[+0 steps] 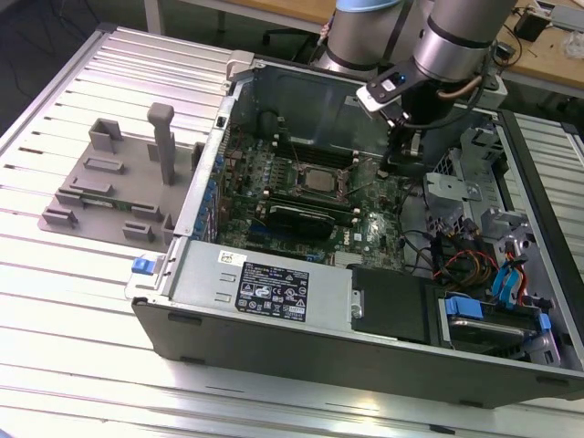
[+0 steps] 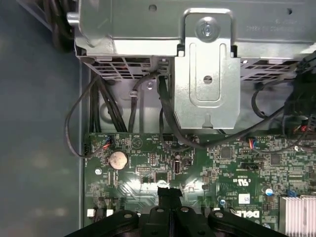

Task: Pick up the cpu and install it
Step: 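Close the cpu cover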

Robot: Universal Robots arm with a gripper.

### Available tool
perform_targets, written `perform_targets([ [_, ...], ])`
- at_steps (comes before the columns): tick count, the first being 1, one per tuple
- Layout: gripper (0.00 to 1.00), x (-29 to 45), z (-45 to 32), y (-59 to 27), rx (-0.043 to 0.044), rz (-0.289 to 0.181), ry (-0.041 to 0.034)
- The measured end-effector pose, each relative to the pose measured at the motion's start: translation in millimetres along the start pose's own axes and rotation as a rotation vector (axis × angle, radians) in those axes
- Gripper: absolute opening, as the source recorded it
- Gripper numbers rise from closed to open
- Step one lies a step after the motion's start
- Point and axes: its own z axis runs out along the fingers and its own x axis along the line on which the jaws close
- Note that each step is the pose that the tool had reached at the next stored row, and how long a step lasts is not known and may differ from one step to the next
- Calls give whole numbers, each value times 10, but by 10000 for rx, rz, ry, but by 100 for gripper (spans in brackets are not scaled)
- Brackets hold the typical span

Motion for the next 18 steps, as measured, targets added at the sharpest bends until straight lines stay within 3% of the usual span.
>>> perform_targets([
  [6,11,1,149,8,80,0,-7],
  [15,11,4,151,-16,80,0,-5],
  [18,11,15,150,-77,70,11,-5],
])
